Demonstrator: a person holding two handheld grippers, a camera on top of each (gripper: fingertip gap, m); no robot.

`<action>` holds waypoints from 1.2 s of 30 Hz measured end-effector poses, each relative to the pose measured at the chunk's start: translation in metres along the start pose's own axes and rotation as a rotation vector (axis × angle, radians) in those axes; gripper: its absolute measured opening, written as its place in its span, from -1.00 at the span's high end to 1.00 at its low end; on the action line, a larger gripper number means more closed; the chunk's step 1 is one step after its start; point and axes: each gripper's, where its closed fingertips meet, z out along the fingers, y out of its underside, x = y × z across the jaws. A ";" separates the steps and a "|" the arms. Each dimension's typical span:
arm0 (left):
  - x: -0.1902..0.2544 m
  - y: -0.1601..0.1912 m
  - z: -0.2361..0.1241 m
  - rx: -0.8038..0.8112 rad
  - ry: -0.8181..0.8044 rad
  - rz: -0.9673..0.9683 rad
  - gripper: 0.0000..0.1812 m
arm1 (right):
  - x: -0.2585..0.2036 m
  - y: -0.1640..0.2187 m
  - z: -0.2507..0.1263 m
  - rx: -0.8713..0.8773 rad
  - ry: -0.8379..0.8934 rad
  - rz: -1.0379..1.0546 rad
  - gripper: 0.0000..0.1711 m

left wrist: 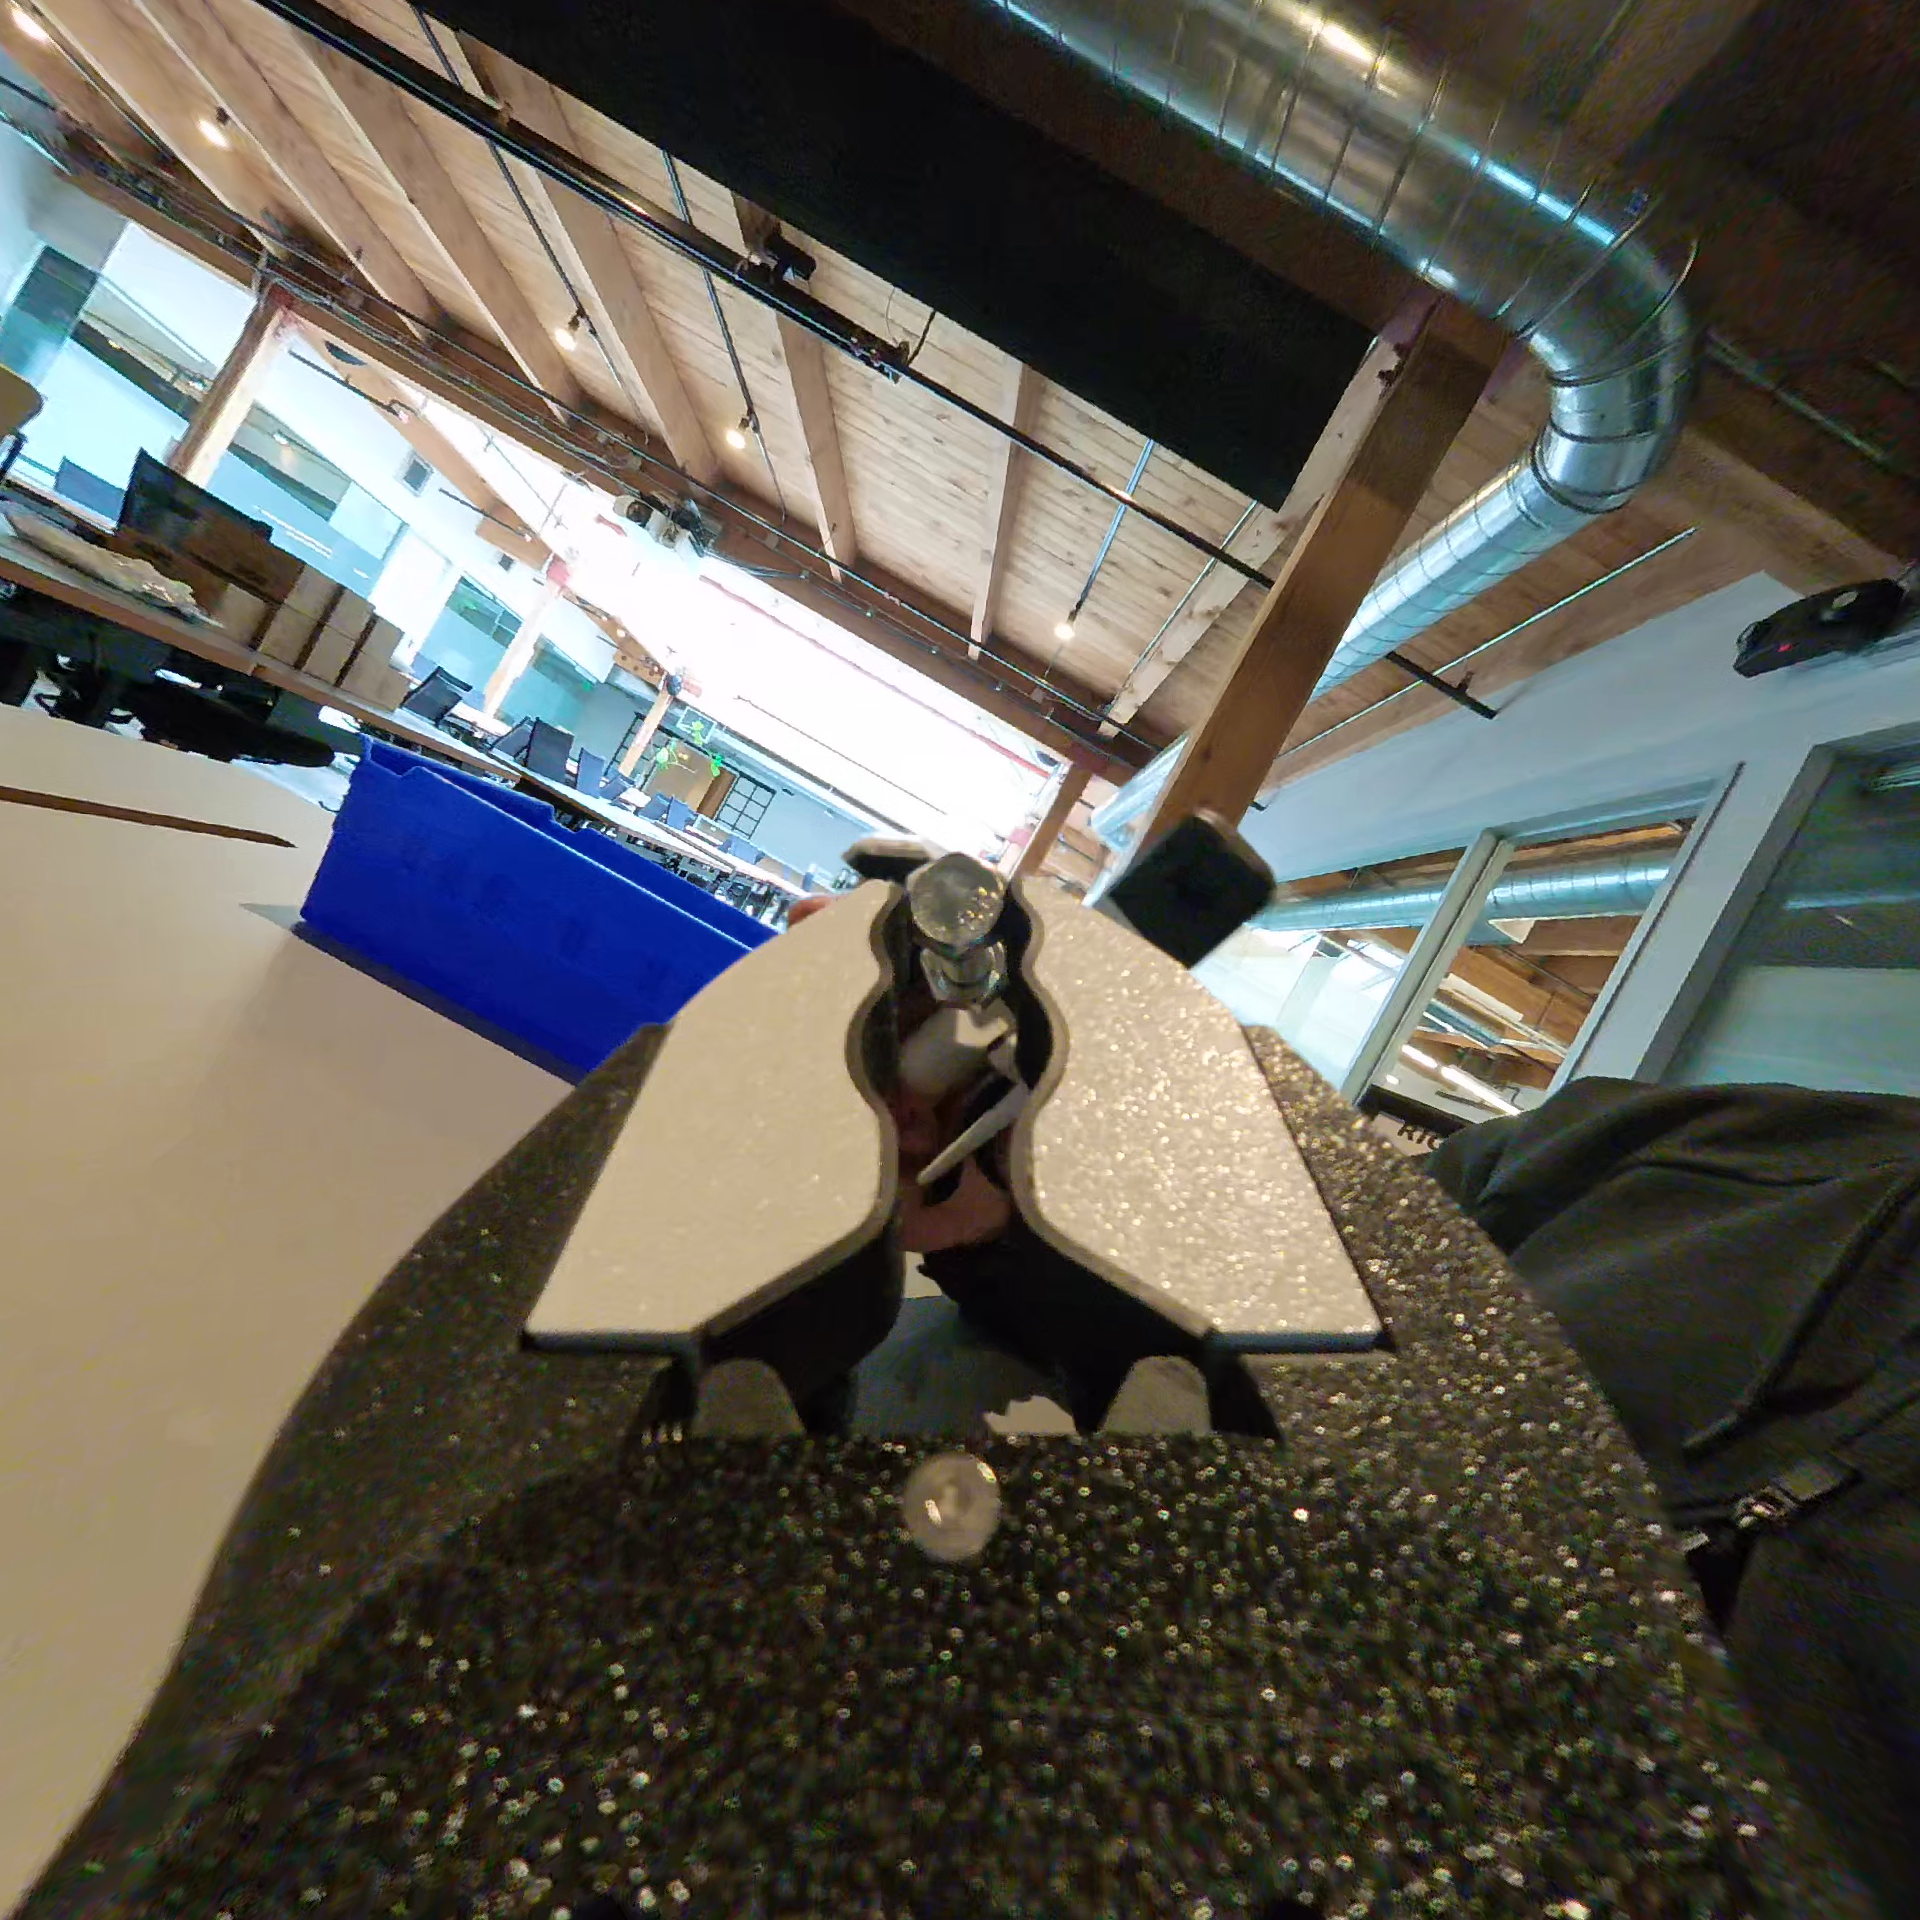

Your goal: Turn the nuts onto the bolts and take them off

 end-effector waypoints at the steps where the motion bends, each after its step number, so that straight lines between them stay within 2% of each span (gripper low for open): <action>1: 0.000 0.000 0.000 0.000 0.001 -0.004 0.82 | -0.003 0.001 0.001 -0.020 0.018 -0.085 0.43; 4: 0.000 0.001 0.001 0.001 0.009 -0.015 0.82 | -0.009 0.007 0.005 -0.081 0.077 -0.248 0.44; 9: 0.000 0.006 0.004 -0.024 0.019 -0.031 0.82 | -0.012 0.009 0.008 -0.105 0.137 -0.370 0.47; 11: 0.001 0.009 0.005 -0.036 0.022 -0.034 0.82 | -0.012 0.009 0.008 -0.106 0.152 -0.396 0.57; 13: 0.000 0.011 0.006 -0.050 0.018 -0.034 0.81 | -0.012 0.004 0.005 -0.085 0.157 -0.392 0.77; 14: 0.001 0.010 0.006 -0.048 0.025 -0.033 0.81 | -0.012 0.003 0.005 -0.079 0.144 -0.365 0.77; 17: 0.001 0.009 0.005 -0.050 0.009 -0.012 0.81 | -0.015 0.005 0.007 -0.067 0.042 -0.130 0.77; 23: 0.001 0.010 0.007 -0.080 -0.039 0.085 0.81 | -0.023 0.001 0.005 0.087 -0.426 0.830 0.77; 25: -0.002 0.010 0.007 -0.075 -0.059 0.091 0.82 | -0.019 0.001 0.004 0.139 -0.490 0.976 0.71; 27: -0.002 0.004 0.005 -0.030 -0.060 0.074 0.82 | -0.012 0.007 0.007 0.131 -0.406 0.910 0.51; 30: -0.004 -0.004 -0.001 0.024 -0.056 0.039 0.82 | -0.002 0.014 0.007 0.056 -0.198 0.555 0.41; 33: -0.007 -0.001 -0.001 0.021 -0.050 0.005 0.82 | 0.009 0.010 0.002 -0.005 0.031 0.098 0.42; 36: -0.008 0.002 0.001 0.009 -0.049 -0.008 0.82 | 0.001 0.006 0.001 -0.051 0.120 -0.259 0.46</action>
